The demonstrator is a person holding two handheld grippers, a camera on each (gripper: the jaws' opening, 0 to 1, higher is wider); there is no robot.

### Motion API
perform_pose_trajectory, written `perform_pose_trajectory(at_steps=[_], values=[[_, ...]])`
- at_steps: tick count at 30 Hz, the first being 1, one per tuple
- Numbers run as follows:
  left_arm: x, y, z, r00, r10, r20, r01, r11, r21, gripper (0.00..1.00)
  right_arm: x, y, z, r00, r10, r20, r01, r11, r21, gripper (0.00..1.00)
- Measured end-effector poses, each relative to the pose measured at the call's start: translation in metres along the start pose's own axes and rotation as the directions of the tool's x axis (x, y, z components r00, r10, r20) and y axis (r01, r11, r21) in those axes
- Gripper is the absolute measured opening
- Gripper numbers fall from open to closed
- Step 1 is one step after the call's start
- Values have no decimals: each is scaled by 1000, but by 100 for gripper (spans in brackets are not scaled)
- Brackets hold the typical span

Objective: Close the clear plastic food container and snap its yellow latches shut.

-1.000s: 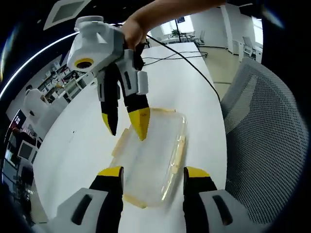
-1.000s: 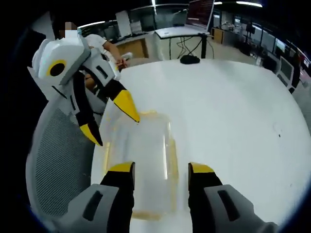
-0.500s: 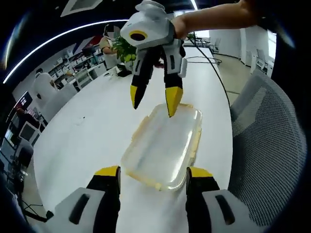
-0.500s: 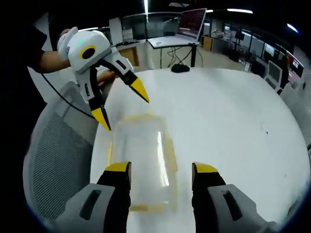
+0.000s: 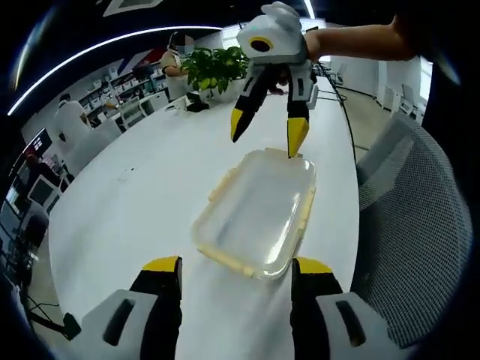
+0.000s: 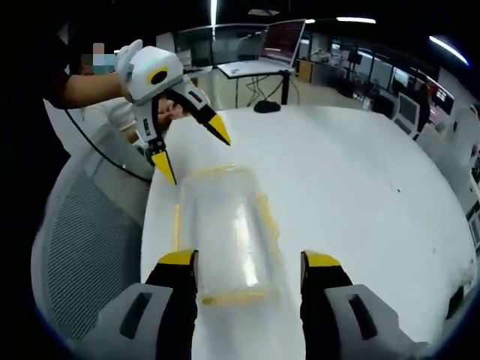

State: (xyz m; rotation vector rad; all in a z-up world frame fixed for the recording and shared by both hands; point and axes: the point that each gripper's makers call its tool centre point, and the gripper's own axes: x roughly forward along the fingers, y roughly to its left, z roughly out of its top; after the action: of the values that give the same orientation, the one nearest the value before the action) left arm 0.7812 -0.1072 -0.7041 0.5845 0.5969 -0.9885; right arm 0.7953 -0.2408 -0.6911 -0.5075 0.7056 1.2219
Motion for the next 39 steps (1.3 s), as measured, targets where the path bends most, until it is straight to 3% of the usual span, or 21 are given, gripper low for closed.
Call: perform_pose_trajectory(at_steps=[12, 22, 30, 39], values=[[6, -4, -4, 1000, -9, 8, 9, 1000, -20, 53, -12, 11, -20, 996, -83, 16, 83, 996, 33, 54], [13, -8, -6, 1000, 0, 17, 1, 999, -37, 52, -6, 24, -44, 988, -154, 12, 153, 986, 62, 56], [18, -12, -7, 1000, -7, 24, 8, 999, -49, 49, 5, 28, -48, 983, -175, 48, 167, 976, 142, 53], [26, -17, -7, 999, -18, 38, 20, 997, -72, 47, 12, 31, -47, 982, -175, 76, 160, 972, 174, 47]])
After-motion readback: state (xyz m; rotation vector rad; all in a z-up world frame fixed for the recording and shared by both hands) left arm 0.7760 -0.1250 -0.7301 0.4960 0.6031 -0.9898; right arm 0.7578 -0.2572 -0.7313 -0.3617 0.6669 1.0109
